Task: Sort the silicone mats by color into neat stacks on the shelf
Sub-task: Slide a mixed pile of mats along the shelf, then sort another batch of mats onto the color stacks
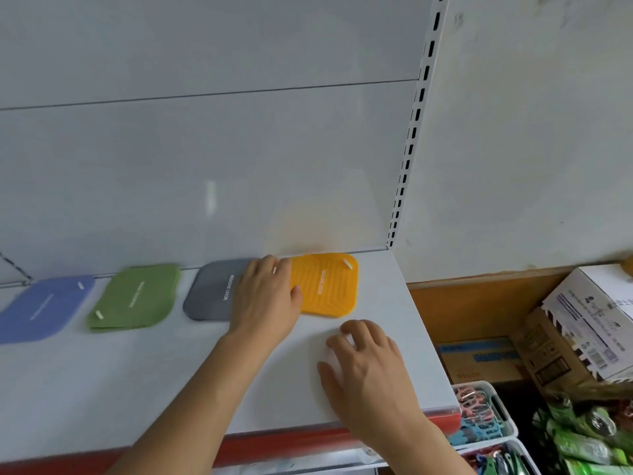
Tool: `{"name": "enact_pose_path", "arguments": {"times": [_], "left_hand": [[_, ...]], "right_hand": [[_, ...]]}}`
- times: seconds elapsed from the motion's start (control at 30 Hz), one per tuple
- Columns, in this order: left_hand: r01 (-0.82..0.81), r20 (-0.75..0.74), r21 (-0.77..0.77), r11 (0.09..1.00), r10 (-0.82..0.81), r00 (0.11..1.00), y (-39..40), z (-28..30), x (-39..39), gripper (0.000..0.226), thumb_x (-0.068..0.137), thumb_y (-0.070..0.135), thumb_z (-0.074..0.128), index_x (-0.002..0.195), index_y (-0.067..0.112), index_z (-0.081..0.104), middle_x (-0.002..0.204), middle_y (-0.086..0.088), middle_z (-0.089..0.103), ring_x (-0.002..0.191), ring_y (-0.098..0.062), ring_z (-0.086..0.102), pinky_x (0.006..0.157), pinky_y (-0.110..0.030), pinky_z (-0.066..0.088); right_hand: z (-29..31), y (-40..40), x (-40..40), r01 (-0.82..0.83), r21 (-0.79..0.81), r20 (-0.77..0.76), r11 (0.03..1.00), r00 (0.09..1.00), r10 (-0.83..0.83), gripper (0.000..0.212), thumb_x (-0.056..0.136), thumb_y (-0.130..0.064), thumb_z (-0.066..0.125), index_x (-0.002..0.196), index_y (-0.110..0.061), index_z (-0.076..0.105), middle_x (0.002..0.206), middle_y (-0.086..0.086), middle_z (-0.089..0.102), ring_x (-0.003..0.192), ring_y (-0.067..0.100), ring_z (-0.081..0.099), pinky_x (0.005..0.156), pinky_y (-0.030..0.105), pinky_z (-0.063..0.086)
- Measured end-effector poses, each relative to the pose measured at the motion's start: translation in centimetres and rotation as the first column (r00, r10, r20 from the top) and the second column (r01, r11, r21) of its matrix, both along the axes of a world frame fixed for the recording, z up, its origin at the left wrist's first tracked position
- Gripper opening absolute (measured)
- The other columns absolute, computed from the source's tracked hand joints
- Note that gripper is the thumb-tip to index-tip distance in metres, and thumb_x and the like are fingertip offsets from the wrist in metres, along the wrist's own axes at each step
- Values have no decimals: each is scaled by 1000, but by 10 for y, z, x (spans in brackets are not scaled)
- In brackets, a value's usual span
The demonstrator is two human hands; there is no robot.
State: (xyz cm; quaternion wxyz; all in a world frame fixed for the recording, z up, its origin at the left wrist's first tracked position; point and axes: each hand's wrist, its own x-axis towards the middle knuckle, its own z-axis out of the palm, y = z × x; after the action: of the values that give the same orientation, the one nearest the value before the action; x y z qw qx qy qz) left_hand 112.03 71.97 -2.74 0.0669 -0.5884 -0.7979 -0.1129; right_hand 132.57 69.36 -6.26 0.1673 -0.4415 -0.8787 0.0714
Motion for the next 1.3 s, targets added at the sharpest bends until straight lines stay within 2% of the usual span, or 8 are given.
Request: {"name": "enact_pose_path", "arguments": {"times": [0.17,0.4,0.6,0.73,0.83,1.03,1.2,1.3], "left_hand": [[77,-5,104,992,-77,997,-54,9,-27,39,90,39,54,111,10,70,108,-6,71,104,-33,65,88,-47,56],[-32,54,125,992,25,998,-169,24,-93,39,90,37,60,117,12,73,114,-3,73,106,-29,68,90,-45,57],[-114,101,120,986,103,990,-293,23,-175,39,90,40,59,114,14,76,111,0,76,105,-24,71,89,-44,59],[-208,120,107,972,195,973,-375,17,-229,39,90,40,57,113,15,75,109,2,74,104,-24,69,88,-43,58],[-281,118,110,953,268,956,-431,16,-261,37,95,42,49,109,19,74,105,6,72,102,-21,67,88,-41,56],[-457,142,97,884,442,886,-513,6,-342,38,99,43,54,127,23,70,127,7,70,122,-18,61,105,-38,51],[-558,136,51,828,548,826,-563,5,-416,49,101,51,38,136,27,63,135,10,65,129,-14,56,110,-37,48],[-613,126,34,789,605,786,-590,11,-465,41,103,46,47,135,26,63,134,8,65,128,-16,58,109,-35,48]], "right_hand": [[8,-18,-33,-36,29,5,999,999,36,41,89,-51,46,101,-22,71,119,3,66,115,28,62,87,42,56],[29,-75,-105,-143,79,61,987,989,138,45,91,-53,47,112,-22,72,119,3,68,113,27,63,88,42,56],[31,-155,-190,-205,59,19,977,979,204,46,93,-54,49,114,-20,71,115,0,69,105,28,64,82,43,57],[29,-209,-255,-283,68,-40,957,957,286,39,90,-44,54,110,-16,71,108,3,70,98,33,65,79,46,57],[30,-245,-305,-364,79,-49,928,928,369,37,92,-45,56,110,-17,71,108,3,70,98,32,65,81,46,56],[33,-304,-415,-537,88,-23,839,841,541,43,96,-49,49,113,-16,71,109,3,70,100,28,65,85,44,57],[28,-341,-520,-641,83,-42,763,763,645,45,97,-52,44,112,-18,70,111,2,69,102,27,63,87,43,55],[29,-364,-582,-699,82,-74,710,707,704,44,96,-51,46,112,-17,70,111,4,69,102,28,64,88,43,56]]}}
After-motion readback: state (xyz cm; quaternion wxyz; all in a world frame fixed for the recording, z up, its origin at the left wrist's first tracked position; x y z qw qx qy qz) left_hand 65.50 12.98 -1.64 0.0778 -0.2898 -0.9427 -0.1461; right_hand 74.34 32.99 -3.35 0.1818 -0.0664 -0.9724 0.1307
